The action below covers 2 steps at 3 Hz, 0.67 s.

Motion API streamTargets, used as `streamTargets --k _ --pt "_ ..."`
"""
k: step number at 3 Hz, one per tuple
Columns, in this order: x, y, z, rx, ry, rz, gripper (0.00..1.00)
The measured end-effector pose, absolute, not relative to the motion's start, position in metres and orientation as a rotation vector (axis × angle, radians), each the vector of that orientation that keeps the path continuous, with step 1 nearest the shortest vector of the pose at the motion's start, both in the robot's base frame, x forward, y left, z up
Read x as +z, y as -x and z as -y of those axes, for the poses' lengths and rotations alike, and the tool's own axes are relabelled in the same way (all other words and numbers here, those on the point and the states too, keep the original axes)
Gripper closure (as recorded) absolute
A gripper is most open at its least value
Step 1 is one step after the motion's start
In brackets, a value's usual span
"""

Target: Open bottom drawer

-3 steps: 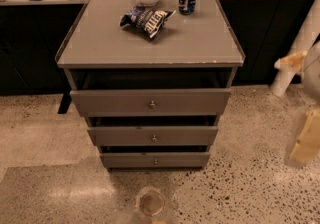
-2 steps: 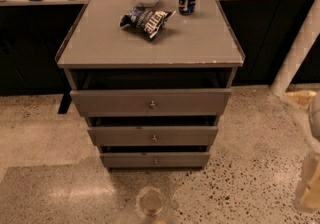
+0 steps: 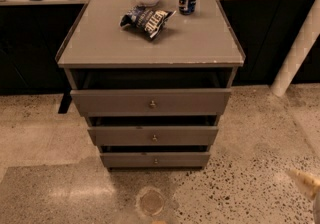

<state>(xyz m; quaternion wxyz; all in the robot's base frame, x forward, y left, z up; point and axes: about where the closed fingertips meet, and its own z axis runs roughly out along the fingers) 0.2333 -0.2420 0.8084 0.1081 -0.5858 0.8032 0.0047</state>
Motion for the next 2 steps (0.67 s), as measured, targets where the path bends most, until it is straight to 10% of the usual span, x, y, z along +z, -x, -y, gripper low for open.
streamTargets --k 2 --pt "0.706 -0.144 0.251 -0.03 1.54 -2.545 0.0"
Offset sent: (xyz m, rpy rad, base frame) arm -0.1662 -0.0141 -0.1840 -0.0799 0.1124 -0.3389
